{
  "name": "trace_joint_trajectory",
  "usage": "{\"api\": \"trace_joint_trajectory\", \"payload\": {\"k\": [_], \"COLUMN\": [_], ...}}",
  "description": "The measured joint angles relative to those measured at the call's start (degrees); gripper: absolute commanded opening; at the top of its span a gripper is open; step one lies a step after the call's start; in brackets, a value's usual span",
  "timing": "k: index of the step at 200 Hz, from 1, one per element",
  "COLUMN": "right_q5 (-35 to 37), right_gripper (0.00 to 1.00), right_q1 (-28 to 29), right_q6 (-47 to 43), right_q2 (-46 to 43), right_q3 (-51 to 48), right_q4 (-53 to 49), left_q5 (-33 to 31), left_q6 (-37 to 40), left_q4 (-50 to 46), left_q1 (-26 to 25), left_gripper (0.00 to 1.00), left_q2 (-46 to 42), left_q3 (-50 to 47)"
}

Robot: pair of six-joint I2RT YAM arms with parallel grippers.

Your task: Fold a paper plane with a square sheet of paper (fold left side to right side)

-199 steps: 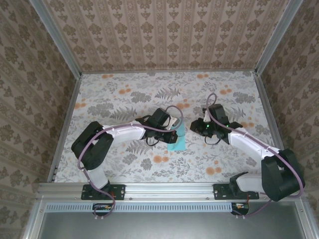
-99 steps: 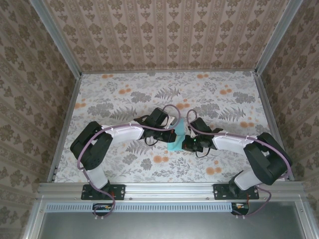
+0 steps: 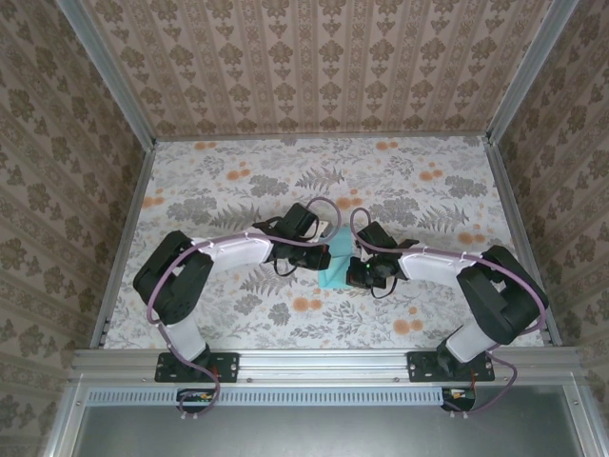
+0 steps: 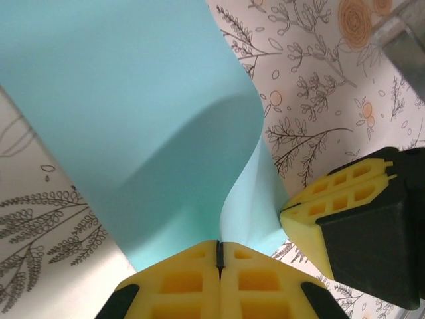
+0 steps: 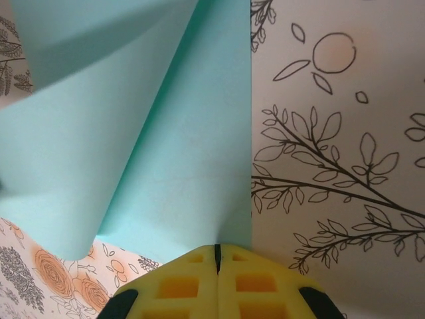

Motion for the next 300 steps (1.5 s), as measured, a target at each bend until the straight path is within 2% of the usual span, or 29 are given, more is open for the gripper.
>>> {"api": "trace_joint_trajectory", "payload": {"k": [300], "right_q5": [0.2], "right_gripper": [0.00], "right_q1": [0.0], "right_q6": [-2.3], "right_q2": [1.2], "right_q3": [1.8], "right_q4": [-2.5], "left_q5": [-1.0], "left_q6": [6.6], "left_q4": [-5.5], "left_q1": [2.7], "left_gripper": [0.00], "left_q2": [7.4], "left_q3": [6.1]}}
